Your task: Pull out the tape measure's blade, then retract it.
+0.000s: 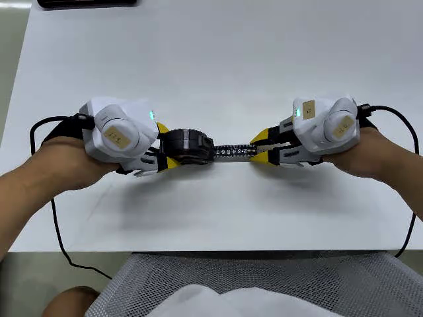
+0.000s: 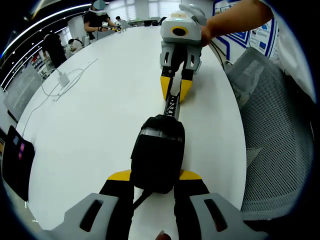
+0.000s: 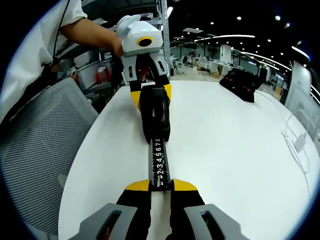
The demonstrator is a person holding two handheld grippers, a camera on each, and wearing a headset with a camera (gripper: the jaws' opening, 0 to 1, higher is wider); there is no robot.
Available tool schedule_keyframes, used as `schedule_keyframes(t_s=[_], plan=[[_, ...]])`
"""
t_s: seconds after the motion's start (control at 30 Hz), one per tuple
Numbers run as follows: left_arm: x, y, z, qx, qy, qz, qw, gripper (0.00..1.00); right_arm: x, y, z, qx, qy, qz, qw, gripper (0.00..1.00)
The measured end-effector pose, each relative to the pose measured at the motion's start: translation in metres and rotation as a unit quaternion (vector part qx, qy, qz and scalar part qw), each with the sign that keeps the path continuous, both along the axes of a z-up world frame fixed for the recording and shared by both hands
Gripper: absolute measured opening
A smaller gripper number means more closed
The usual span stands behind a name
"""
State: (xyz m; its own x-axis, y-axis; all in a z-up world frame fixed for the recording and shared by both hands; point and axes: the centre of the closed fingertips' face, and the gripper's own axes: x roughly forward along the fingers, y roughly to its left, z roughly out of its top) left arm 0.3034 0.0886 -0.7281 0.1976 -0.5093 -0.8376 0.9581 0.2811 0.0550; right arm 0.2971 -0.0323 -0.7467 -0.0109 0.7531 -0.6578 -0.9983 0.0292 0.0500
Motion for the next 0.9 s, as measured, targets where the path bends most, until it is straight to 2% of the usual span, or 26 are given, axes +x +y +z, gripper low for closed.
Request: schedule_keyframes(t_s=[0.9], plan=[[0.000, 0.000, 0.000, 0.003, -0.001, 0.001, 1.0000, 0.26, 0.001, -0.031, 0.001, -0.018, 0.001, -0.002, 0.9998, 0.10]])
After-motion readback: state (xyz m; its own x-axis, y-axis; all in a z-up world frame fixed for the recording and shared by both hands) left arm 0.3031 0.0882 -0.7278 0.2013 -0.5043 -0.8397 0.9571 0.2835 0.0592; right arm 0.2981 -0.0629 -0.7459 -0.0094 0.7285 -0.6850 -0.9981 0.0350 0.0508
